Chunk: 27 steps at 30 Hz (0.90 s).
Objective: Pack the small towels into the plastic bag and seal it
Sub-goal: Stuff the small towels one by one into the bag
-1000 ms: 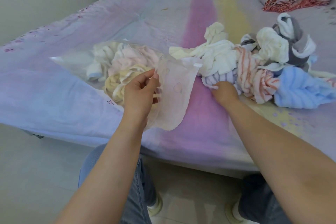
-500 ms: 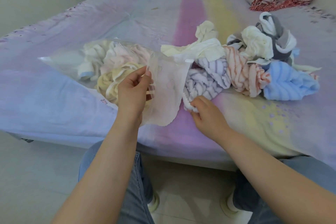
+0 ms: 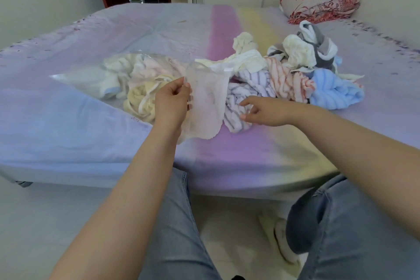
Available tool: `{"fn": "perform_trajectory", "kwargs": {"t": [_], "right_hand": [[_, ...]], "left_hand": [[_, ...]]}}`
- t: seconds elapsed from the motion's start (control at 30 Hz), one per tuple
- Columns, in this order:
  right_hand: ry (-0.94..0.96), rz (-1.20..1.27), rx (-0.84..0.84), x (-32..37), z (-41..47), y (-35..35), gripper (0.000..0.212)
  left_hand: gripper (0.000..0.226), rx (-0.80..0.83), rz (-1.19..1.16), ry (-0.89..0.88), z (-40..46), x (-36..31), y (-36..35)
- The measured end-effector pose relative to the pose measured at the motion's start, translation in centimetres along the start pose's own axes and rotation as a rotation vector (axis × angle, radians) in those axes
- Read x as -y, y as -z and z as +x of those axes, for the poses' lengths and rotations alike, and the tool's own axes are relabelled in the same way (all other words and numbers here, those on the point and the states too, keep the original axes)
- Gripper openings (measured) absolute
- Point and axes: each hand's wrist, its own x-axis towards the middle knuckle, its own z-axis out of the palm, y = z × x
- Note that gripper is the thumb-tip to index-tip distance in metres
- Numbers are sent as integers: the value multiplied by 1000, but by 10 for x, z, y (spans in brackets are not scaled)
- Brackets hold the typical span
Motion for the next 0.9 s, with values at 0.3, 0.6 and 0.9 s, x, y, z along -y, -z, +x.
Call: {"fn": "perform_trajectory", "kwargs": {"t": [0.3, 0.6, 0.9], "right_hand": [[-111, 270, -237, -16, 63, 2, 40], [-71, 261, -289, -28, 106, -32, 58], [80, 408, -877, -28, 89, -9, 22]], "left_hand": [[28, -84, -23, -36, -4, -10, 6], [16, -152, -88, -7, 5, -26, 13], [14, -190, -113, 27, 1, -31, 15]]}}
